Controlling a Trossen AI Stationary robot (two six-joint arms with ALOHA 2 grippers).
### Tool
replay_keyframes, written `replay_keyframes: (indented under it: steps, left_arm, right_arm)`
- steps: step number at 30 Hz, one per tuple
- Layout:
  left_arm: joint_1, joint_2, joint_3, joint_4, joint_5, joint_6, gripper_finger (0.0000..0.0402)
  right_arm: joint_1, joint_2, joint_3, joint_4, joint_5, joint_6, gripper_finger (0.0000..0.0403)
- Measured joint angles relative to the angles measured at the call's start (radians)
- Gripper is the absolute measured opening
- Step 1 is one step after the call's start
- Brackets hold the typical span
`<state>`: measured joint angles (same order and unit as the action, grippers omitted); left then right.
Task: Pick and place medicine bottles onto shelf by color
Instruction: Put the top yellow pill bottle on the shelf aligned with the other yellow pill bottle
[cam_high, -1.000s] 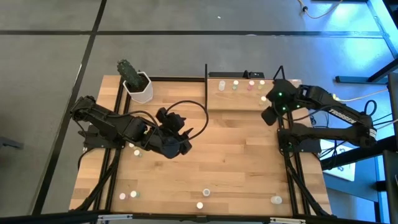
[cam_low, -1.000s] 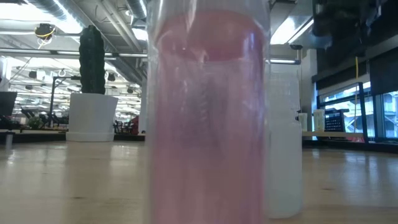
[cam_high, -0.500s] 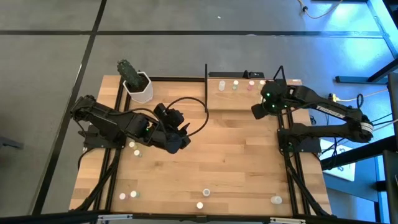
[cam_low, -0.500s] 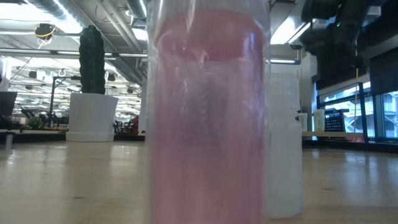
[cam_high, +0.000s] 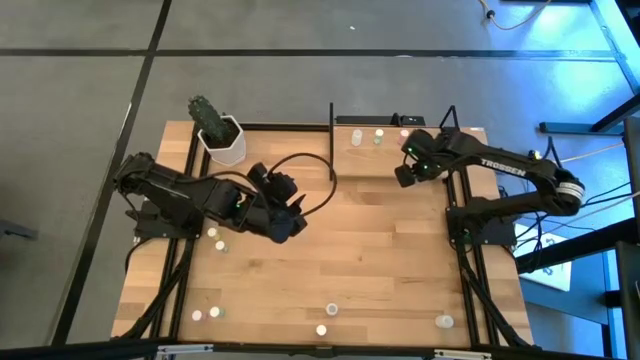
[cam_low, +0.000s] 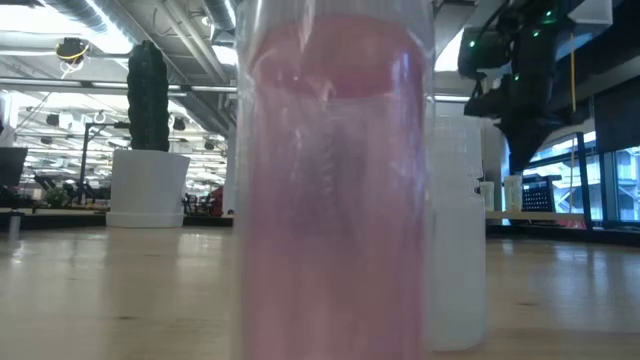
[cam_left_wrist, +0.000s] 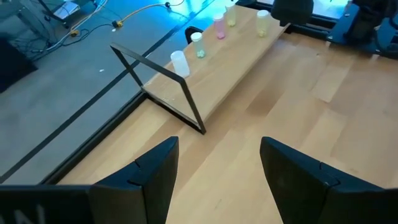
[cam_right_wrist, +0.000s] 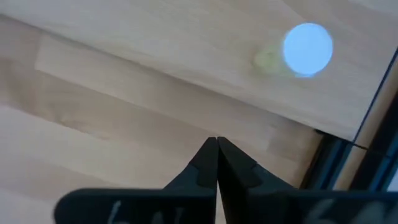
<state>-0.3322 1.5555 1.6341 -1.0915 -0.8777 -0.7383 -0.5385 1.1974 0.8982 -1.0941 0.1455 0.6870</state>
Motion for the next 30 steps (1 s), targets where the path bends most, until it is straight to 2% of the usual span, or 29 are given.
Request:
replay_keyframes:
  steps: [9,30]
  left_arm:
    - [0.055,0.000,0.000,0.001,0.000,-0.011,0.0220]
    - [0.084,0.000,0.000,0.004,0.008,-0.014,0.0220]
  right_arm:
    - [-0.050,0.068,0.000,0.009,0.164,-0.015,0.0007]
    - [-0.063,0.198,0.000,0.064,0.228,-0.095,0.0005]
